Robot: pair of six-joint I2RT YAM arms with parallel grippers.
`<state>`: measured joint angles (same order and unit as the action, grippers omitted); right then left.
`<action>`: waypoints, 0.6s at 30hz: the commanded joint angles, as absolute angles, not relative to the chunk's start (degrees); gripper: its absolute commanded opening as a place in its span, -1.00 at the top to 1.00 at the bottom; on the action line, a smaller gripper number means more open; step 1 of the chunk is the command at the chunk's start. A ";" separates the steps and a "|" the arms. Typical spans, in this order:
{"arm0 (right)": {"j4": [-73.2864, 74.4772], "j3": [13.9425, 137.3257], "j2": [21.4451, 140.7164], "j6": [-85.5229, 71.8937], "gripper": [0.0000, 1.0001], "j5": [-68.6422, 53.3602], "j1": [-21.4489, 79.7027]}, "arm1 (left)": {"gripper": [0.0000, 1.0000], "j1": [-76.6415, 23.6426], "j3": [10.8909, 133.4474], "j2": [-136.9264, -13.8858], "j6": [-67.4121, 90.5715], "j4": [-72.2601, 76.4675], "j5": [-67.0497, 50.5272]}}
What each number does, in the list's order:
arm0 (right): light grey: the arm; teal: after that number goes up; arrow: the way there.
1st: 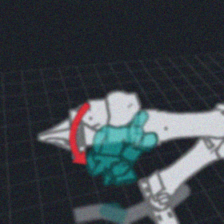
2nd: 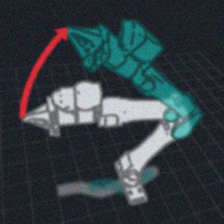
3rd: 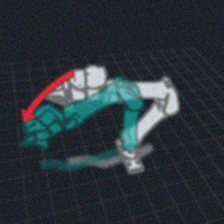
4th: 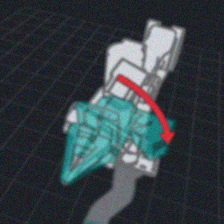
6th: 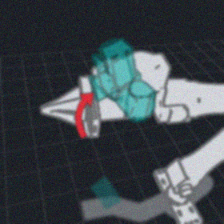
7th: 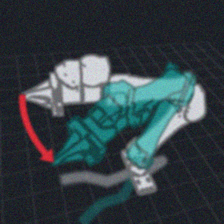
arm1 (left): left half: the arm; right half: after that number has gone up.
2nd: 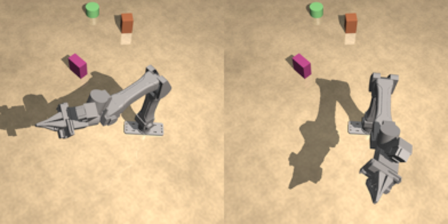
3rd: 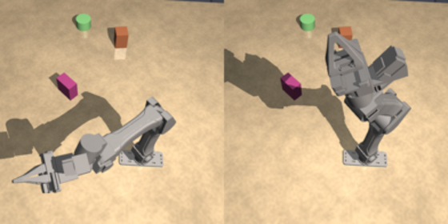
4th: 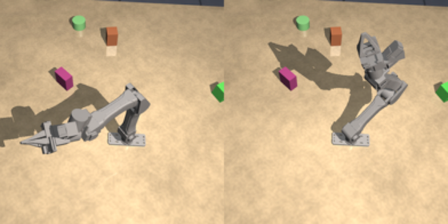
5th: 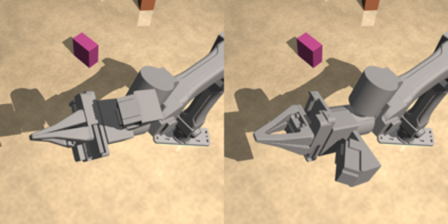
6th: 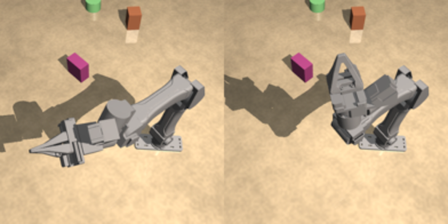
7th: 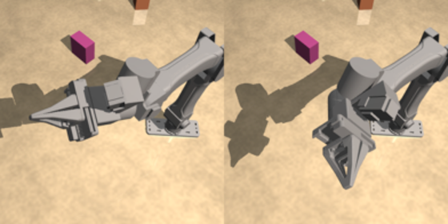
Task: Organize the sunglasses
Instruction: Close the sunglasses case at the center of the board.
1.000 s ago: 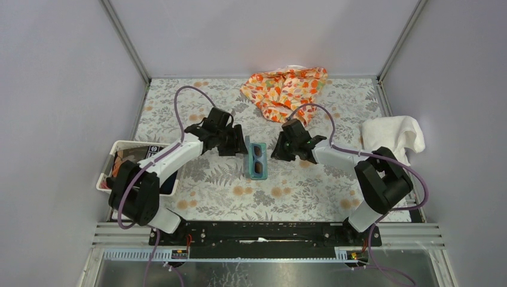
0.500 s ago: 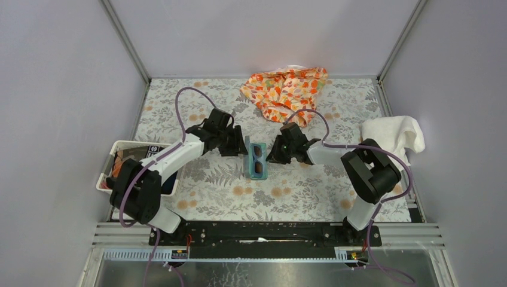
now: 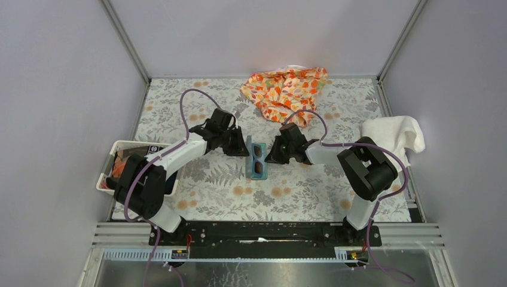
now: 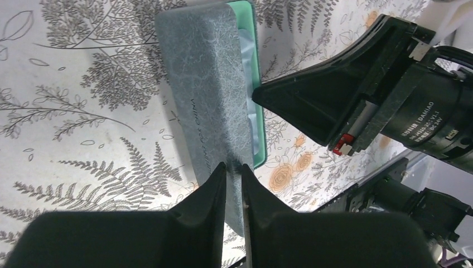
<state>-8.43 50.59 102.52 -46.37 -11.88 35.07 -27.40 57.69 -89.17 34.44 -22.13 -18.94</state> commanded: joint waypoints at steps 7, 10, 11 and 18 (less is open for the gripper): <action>-8.09 51.93 104.96 -46.08 0.94 -13.40 34.64 | 0.64 -27.77 55.12 -94.55 35.91 -16.40 -22.99; -8.04 51.94 105.26 -46.05 0.95 -13.53 34.66 | 0.64 -27.77 54.37 -95.62 36.53 -15.02 -23.98; -8.08 52.01 105.33 -46.05 0.96 -13.61 34.67 | 0.64 -27.84 54.20 -95.93 36.71 -14.66 -24.21; -8.00 51.95 105.17 -45.96 0.96 -13.73 34.65 | 0.64 -28.28 54.23 -98.04 36.83 -13.89 -24.49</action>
<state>-8.49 50.89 103.15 -46.06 -14.09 34.46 -27.66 56.73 -94.56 37.93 -12.53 -27.44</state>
